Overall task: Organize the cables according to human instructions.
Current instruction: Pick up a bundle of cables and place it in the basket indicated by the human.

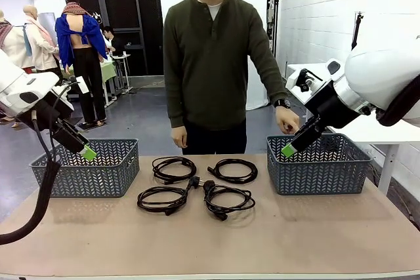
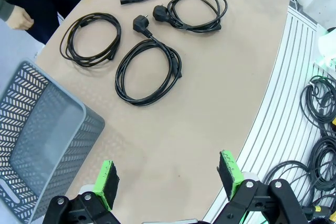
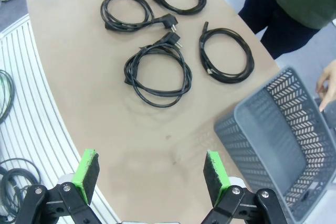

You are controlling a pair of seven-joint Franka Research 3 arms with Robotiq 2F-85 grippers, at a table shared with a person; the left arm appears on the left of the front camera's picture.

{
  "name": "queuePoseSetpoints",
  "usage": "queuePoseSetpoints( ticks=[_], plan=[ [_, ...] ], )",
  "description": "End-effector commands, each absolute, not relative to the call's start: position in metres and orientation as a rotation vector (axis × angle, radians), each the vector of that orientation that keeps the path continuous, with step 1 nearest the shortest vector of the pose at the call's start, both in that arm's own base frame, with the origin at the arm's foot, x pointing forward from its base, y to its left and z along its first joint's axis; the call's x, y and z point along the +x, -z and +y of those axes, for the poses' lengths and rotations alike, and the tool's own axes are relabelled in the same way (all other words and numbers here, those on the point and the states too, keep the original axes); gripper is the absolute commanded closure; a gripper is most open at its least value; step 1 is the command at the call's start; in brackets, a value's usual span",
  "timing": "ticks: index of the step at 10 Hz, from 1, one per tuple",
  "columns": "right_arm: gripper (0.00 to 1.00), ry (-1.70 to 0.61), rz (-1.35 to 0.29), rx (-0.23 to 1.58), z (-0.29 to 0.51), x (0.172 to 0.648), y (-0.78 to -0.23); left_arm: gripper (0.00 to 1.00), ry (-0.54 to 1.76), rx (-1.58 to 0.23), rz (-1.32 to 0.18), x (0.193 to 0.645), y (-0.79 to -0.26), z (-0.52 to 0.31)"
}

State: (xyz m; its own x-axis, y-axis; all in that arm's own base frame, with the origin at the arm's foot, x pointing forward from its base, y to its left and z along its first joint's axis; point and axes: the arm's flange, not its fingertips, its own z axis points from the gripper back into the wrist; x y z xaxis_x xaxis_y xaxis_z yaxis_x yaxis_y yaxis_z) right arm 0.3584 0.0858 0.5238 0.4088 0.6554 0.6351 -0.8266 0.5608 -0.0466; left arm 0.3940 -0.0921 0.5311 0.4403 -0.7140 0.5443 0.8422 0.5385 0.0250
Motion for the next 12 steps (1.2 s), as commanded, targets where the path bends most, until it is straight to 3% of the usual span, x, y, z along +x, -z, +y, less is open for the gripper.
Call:
queuePoseSetpoints(
  ticks=[1,9,12],
  plan=[
    [0.0,-0.914,-0.615,0.269,0.1,0.363,-0.525,0.0,0.988,-0.283,-0.544,0.396,-0.531,-0.09],
    [0.0,-0.639,-0.349,0.174,0.212,0.441,-0.51,0.0,0.988,-0.283,-0.544,0.396,-0.531,-0.09],
    [0.0,-0.658,-0.375,0.193,0.211,0.44,-0.5,0.0,0.988,-0.283,-0.544,0.396,-0.531,-0.09]
  ],
)
